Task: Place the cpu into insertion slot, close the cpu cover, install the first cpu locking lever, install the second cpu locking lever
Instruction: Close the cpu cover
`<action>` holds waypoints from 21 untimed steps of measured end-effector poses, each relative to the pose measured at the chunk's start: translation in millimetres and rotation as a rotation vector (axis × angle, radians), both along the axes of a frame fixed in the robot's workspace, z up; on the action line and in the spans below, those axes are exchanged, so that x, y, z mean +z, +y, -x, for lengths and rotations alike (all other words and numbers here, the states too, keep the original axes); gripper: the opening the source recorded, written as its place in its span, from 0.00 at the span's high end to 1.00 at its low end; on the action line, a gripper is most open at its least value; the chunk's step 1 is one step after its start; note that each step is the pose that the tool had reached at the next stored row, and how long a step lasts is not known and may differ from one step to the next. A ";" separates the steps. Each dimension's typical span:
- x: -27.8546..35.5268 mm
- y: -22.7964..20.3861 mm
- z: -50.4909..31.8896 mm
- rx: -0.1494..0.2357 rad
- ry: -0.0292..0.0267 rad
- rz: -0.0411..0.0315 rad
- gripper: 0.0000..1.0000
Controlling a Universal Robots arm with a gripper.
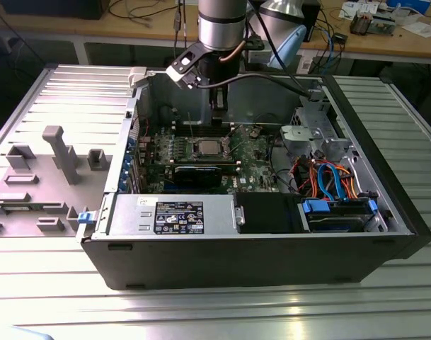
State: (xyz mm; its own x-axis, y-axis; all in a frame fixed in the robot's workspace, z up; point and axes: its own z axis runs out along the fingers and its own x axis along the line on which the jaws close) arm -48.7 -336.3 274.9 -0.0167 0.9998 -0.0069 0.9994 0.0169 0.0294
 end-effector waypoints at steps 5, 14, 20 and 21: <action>0.3 -0.1 -0.9 0.000 0.0003 0.0004 0.89; 0.2 0.0 -7.0 0.000 0.0002 0.0002 0.89; 0.2 0.0 -12.0 0.000 0.0002 0.0002 0.89; 0.2 0.0 -13.1 0.000 0.0002 0.0002 0.89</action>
